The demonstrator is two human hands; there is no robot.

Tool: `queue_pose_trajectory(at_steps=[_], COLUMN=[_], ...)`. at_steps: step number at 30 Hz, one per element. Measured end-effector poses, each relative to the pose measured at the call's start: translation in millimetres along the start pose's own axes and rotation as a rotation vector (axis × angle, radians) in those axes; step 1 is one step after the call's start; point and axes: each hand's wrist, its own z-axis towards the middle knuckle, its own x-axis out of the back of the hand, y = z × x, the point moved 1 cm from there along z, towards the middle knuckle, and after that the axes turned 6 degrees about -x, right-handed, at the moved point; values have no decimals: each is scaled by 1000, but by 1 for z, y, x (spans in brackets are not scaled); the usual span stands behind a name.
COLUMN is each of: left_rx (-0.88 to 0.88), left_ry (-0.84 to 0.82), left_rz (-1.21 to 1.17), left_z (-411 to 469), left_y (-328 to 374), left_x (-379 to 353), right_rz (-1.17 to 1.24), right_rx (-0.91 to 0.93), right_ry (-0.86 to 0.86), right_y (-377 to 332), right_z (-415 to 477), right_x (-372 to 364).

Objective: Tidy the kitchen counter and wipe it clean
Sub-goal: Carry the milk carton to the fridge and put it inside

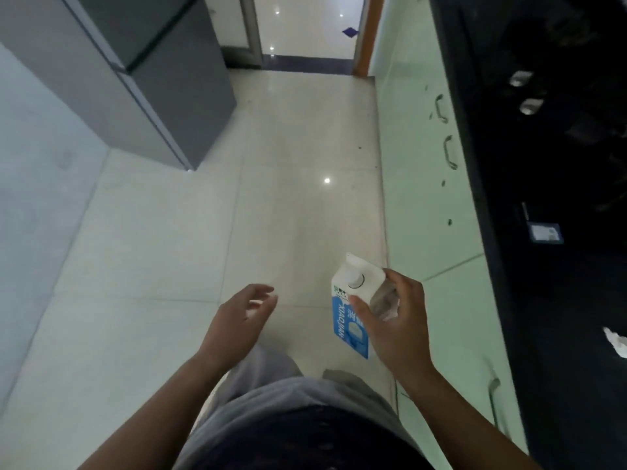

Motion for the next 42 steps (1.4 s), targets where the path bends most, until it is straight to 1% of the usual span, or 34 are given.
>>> queue_pose_trajectory(at_steps=[6, 11, 15, 20, 26, 31, 36, 42], left_rx=[83, 158, 219, 320, 349, 318, 226, 54], left_ry=[132, 325, 436, 550, 618, 653, 674, 601], left_rz=[-18, -86, -135, -204, -229, -232, -195, -102], left_z=[32, 54, 56, 72, 159, 255, 341, 433], left_y=[-70, -110, -136, -169, -189, -177, -158, -139], left_x=[129, 230, 273, 309, 380, 469, 553, 635], right_rz=[-25, -46, -54, -66, -86, -48, 5, 61], right_rx=[180, 337, 417, 442, 483, 548, 572, 529], right_ry=[-136, -279, -359, -448, -451, -406, -363, -264], right_y=[-100, -180, -224, -257, -317, -404, -485, -554], right_z=[35, 61, 77, 105, 178, 268, 348, 402], right_x=[-137, -232, -286, -347, -432, -492, -535, -571])
